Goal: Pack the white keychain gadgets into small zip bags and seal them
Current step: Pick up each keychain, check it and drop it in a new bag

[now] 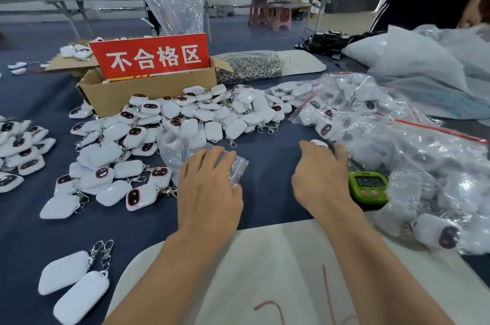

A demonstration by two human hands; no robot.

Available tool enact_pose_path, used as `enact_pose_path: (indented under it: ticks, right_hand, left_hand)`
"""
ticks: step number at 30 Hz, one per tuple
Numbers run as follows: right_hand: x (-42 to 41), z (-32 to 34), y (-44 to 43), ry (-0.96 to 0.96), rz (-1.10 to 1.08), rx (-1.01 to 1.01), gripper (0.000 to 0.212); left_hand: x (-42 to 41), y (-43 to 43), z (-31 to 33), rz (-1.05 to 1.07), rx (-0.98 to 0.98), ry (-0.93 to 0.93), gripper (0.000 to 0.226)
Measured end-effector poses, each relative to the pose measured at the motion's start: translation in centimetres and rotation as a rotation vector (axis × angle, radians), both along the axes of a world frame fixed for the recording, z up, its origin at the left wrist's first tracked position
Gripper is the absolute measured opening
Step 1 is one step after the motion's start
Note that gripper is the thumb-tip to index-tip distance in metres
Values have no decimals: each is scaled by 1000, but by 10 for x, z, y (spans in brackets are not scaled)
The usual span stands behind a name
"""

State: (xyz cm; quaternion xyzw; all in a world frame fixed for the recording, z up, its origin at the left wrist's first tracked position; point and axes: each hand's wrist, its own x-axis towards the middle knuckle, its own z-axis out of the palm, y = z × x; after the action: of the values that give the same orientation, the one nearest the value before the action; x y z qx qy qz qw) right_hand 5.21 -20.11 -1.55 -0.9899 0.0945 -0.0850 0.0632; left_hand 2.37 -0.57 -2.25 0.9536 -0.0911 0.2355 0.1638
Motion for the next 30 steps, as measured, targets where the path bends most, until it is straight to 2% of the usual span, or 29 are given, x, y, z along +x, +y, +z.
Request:
enact_pose_path:
  ticks: [3,4,8,10,12,14,16,19,21,24,26,30]
  right_hand:
    - [-2,-2,5,-83,118,349,64]
    - [-1,-4,7,-84,128,407,69]
    - [7,-8,6,44,213,308,70]
    - [9,-11,1,13,246,348,64]
    - [6,-13,1,-66,238,439,49]
    - [1,-12,3,-163,167,651,30]
    - [-1,-8,3,-233,89,865,26]
    - [-10,-3,6,-237,67,1203,26]
    - [-18,-1,10,-200,78,1365,25]
    - [-29,1,16,-108,115,1480,29]
    - [-32,1,16,-39,110,1598,26]
    - [-32,4,12,29,84,1686,17]
  left_hand:
    - [2,0,0,-14,-10,25,52]
    - [2,0,1,-21,-14,8,51]
    - [0,0,4,-58,-39,-73,54]
    - [-2,-2,5,-109,-53,-110,55]
    - [-4,-5,6,-155,-47,-133,56]
    - [-6,-9,5,-187,-50,-149,56]
    - [-8,-11,7,-213,-73,-183,53]
    - [-12,-16,11,-271,-140,-227,45]
    - [-14,-22,15,-284,-274,-146,42]
    - [-12,-37,24,-222,-529,94,40]
    - [-8,-46,22,-206,-613,224,41]
    - [-4,-46,11,-257,-812,302,43]
